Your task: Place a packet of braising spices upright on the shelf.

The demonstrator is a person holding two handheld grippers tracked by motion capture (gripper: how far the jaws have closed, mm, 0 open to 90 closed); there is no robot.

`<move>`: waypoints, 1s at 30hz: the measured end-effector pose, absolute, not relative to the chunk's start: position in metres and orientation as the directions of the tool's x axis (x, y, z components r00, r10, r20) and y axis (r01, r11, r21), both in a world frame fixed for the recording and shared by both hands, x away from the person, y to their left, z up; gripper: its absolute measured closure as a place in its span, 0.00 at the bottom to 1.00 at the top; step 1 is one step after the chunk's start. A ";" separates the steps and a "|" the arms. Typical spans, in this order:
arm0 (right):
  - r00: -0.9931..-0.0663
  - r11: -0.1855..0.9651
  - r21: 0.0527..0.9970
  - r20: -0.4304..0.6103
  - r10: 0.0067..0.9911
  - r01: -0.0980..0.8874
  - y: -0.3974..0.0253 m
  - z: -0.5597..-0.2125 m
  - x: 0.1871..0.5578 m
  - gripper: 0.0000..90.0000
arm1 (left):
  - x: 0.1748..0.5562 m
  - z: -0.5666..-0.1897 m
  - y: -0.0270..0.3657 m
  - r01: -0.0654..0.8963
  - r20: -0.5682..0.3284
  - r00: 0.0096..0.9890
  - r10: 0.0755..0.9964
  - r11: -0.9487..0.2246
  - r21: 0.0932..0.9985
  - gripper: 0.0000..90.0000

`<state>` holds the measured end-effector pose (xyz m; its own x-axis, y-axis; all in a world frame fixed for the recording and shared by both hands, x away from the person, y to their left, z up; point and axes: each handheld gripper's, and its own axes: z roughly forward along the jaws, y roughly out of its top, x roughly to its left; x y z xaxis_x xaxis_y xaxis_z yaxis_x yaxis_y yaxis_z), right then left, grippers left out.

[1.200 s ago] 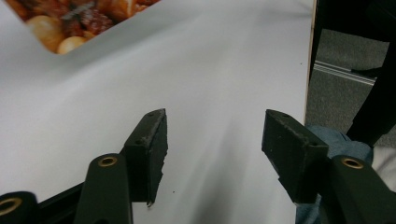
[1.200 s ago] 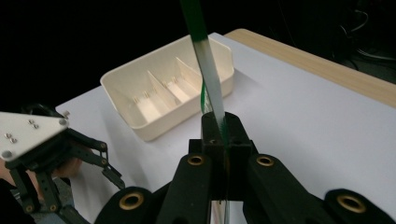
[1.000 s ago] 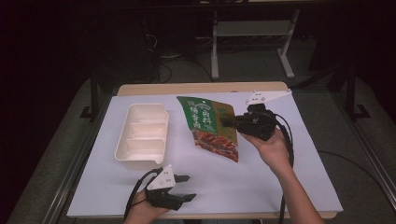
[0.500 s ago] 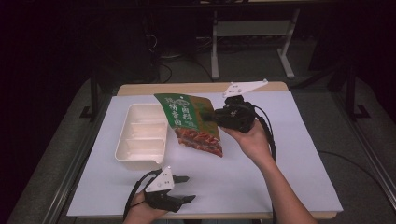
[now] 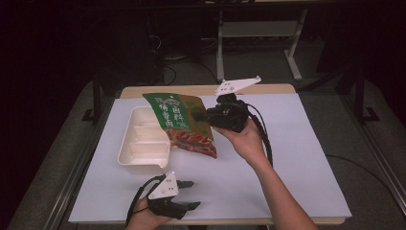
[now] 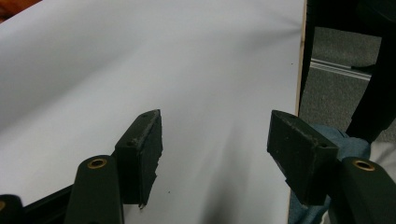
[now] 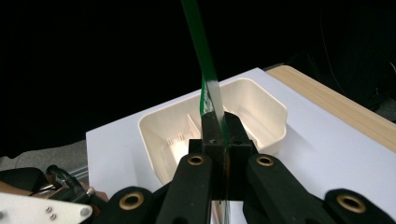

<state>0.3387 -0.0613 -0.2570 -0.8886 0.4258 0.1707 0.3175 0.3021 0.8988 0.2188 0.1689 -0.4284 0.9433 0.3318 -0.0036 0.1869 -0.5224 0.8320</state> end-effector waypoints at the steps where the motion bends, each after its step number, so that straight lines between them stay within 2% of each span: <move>1: -0.891 0.301 0.901 0.169 0.422 0.313 -0.057 -0.256 0.340 1.00 | 0.219 -0.429 0.169 0.187 -0.004 0.944 0.331 -0.522 0.832 0.39; 30: -0.915 0.292 0.909 0.185 0.358 0.298 0.004 -0.257 0.355 1.00 | 0.217 -0.430 0.169 0.177 0.004 0.946 0.323 -0.528 0.830 0.38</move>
